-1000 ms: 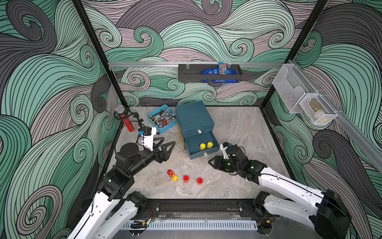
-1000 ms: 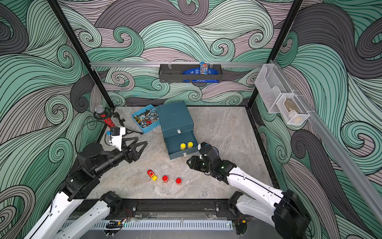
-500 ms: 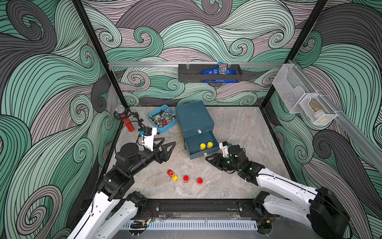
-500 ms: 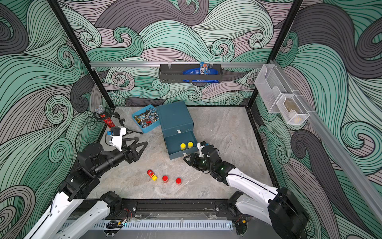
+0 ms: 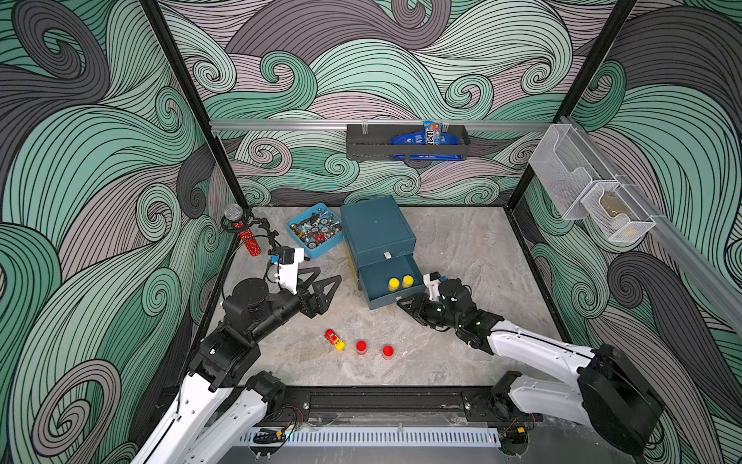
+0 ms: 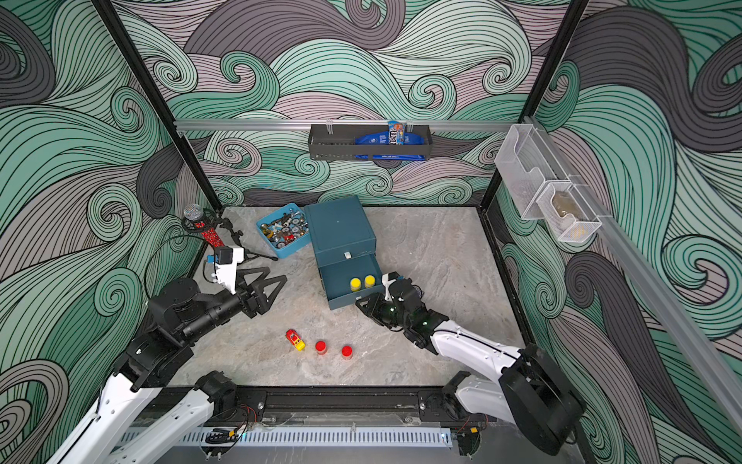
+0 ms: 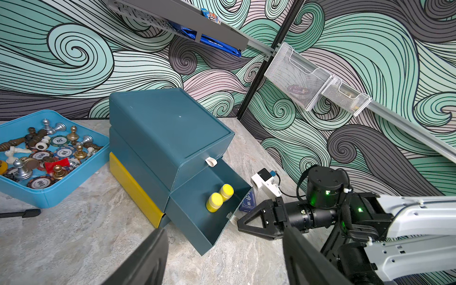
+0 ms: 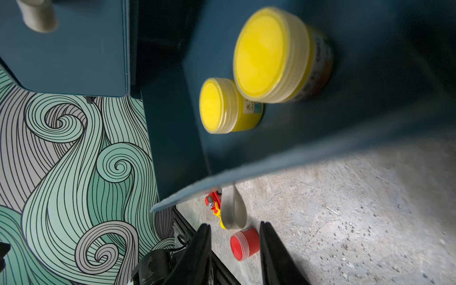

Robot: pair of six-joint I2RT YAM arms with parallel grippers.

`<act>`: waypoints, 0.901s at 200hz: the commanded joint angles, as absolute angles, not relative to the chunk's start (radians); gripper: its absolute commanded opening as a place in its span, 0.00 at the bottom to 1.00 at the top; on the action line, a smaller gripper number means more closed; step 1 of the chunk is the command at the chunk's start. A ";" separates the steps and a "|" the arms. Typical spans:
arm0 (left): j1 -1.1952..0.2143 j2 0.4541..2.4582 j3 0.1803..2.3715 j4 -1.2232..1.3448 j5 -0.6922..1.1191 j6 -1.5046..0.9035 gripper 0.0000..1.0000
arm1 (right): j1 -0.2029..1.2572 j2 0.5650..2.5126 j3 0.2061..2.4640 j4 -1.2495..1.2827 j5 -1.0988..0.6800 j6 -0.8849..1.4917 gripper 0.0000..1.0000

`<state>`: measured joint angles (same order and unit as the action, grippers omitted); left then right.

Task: Put the paint cans in the drawer according to color
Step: Close the drawer in the storage box.

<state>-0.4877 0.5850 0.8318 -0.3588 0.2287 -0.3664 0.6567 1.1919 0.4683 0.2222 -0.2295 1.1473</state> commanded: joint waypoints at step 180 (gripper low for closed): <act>-0.493 0.576 0.864 -0.345 0.233 -0.372 0.76 | 0.644 1.380 0.657 0.341 -0.167 1.193 0.00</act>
